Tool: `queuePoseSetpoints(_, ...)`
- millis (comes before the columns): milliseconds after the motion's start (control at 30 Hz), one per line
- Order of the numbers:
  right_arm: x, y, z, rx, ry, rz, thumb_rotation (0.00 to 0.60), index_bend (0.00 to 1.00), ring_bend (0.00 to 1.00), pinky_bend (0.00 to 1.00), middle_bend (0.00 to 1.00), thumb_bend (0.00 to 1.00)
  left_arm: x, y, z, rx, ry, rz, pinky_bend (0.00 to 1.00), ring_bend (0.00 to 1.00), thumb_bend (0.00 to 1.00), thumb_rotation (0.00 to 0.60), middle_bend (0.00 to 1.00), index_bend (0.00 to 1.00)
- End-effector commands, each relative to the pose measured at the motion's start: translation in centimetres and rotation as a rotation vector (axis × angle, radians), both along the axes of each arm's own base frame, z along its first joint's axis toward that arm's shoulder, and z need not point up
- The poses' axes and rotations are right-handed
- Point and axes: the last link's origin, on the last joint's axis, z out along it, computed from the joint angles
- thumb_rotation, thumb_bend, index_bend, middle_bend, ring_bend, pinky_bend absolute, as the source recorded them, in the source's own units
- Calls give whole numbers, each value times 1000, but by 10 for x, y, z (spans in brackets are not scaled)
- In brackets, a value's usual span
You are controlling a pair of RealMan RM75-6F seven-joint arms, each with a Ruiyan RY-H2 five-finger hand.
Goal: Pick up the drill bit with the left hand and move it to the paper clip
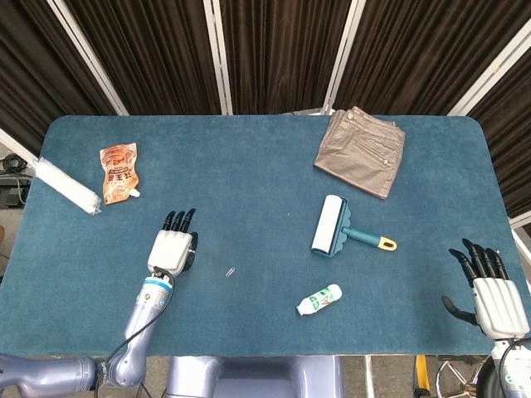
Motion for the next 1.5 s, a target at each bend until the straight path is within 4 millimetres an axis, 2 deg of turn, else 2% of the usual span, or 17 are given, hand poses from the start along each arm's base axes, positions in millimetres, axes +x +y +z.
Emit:
queuePoseSetpoints(33, 0, 0, 0, 1, 1, 0, 600, 143, 0, 0, 0, 157, 5, 1, 7, 9, -9, -16, 0, 0, 446, 600, 0, 585)
queuePoseSetpoints(167, 0, 0, 0, 1, 2, 1, 600, 143, 0, 0, 0, 157, 12, -1, 12, 5, -50, -24, 0, 0, 448, 600, 0, 585)
queuePoseSetpoints(433, -1, 0, 0, 1, 5, -6, 600, 143, 0, 0, 0, 156, 31, -14, 14, -34, -271, 20, 0, 0, 447, 600, 0, 587)
queuePoseSetpoints(700, 0, 0, -1, 1, 6, -4, 600, 143, 0, 0, 0, 157, 39, -24, 15, -85, -455, 74, 0, 0, 447, 600, 0, 596)
queuePoseSetpoints(833, -1, 0, -1, 1, 7, -5, 600, 142, 0, 0, 0, 158, 43, -31, 11, -139, -595, 158, 0, 0, 447, 600, 0, 604)
queuePoseSetpoints(1100, 0, 0, -1, 3, 6, -6, 600, 143, 0, 0, 0, 158, 40, -38, 5, -187, -682, 228, 0, 0, 448, 600, 0, 607)
queuePoseSetpoints(1500, 0, 0, -1, 3, 6, -5, 600, 143, 0, 0, 0, 156, 39, -41, -2, -200, -710, 245, 0, 0, 447, 600, 0, 612)
